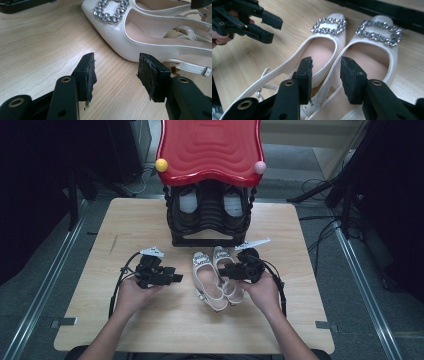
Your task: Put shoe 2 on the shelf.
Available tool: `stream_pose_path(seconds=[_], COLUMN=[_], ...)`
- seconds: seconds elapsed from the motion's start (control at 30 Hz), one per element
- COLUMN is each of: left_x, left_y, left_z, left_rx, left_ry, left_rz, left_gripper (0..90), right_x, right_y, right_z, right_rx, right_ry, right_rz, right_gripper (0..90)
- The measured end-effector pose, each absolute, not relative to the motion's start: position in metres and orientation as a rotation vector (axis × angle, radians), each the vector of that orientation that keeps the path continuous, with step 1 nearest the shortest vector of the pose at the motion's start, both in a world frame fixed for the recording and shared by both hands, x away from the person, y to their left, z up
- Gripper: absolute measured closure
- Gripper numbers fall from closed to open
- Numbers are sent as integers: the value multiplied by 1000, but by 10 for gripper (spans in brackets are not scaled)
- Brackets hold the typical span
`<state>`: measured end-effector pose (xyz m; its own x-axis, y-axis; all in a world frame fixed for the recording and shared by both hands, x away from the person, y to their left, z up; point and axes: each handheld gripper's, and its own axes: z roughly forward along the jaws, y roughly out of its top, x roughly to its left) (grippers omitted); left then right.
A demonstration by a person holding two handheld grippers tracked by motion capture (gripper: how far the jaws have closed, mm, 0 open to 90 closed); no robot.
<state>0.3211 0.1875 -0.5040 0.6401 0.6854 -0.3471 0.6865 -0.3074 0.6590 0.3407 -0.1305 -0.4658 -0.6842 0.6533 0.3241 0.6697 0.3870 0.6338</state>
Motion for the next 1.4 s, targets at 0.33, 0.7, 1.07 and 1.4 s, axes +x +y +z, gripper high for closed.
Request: stream_pose_path(seconds=[0.33, 0.7, 1.07, 1.4], left_x=[327, 330, 330, 332], left_y=[187, 190, 197, 198], left_z=[-503, -502, -503, -504], left_rx=[2045, 2040, 2026, 2028], left_ry=[1061, 1067, 1090, 1101], left_rz=[23, 32, 30, 25], left_gripper=[477, 476, 474, 470], right_x=[351, 353, 352, 358], right_y=[-110, -91, -88, -81], right_z=[-480, -494, -497, -496], right_rx=[-1268, -1305, -1325, -1334], right_ry=[-2616, -2701, -2762, -2797], right_rz=[-1067, -892, -816, -740], right_gripper=[564, 597, 681, 782])
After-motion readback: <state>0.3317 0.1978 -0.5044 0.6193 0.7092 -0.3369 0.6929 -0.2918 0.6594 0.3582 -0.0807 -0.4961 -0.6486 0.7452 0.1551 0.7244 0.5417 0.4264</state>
